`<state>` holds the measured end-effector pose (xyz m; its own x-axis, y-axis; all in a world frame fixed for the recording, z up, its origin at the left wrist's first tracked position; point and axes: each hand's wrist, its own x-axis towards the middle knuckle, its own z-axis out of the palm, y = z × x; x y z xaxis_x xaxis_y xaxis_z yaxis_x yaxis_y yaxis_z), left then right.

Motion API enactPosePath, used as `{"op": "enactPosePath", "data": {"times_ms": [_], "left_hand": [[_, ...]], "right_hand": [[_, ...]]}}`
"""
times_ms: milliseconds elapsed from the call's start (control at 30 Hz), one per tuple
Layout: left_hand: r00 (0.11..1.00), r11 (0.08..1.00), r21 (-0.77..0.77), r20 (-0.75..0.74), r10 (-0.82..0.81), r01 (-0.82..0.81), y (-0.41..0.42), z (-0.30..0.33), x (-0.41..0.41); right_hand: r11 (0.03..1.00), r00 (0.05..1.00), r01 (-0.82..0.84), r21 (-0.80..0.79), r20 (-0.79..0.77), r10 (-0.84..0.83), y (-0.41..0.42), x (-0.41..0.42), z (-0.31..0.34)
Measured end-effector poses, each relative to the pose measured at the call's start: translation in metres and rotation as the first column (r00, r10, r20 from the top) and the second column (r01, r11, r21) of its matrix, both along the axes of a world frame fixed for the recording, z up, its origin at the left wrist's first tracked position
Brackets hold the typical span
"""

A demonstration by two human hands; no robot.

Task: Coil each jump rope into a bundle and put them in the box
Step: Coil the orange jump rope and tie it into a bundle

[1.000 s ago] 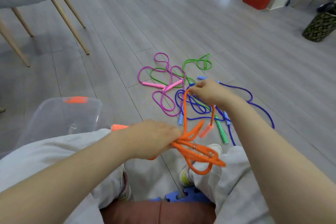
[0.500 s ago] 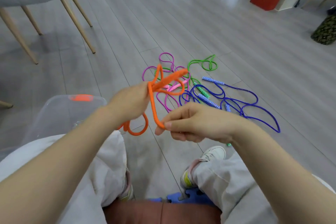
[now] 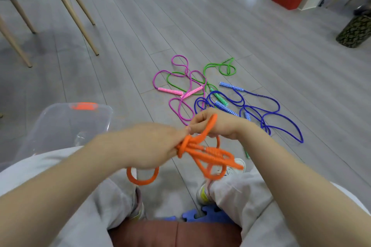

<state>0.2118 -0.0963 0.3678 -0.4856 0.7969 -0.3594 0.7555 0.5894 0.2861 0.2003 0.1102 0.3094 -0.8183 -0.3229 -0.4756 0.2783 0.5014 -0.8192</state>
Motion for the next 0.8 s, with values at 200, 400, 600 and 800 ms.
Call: {"op": "enactPosePath", "data": {"times_ms": [200,400,600,800], "left_hand": [[0.945,0.955,-0.292,-0.29,-0.149,0.061,0.019,-0.034,0.035],[0.883,0.93,-0.281,-0.462,0.084,-0.236,0.02,-0.048,0.001],[0.765,0.877,0.05,-0.467,0.443,-0.477,0.014,-0.042,-0.032],[0.737,0.832,0.267,-0.385,0.555,-0.486,0.006,-0.038,-0.051]], "right_hand": [[0.961,0.98,-0.135,0.243,-0.113,0.166,-0.019,-0.006,0.031],[0.952,0.974,0.045,0.303,-0.227,0.026,-0.05,0.011,0.049],[0.948,0.902,0.318,-0.024,-0.301,-0.31,-0.058,0.029,0.047],[0.84,0.911,0.334,-0.428,-0.083,-0.405,-0.044,0.029,0.049]]}}
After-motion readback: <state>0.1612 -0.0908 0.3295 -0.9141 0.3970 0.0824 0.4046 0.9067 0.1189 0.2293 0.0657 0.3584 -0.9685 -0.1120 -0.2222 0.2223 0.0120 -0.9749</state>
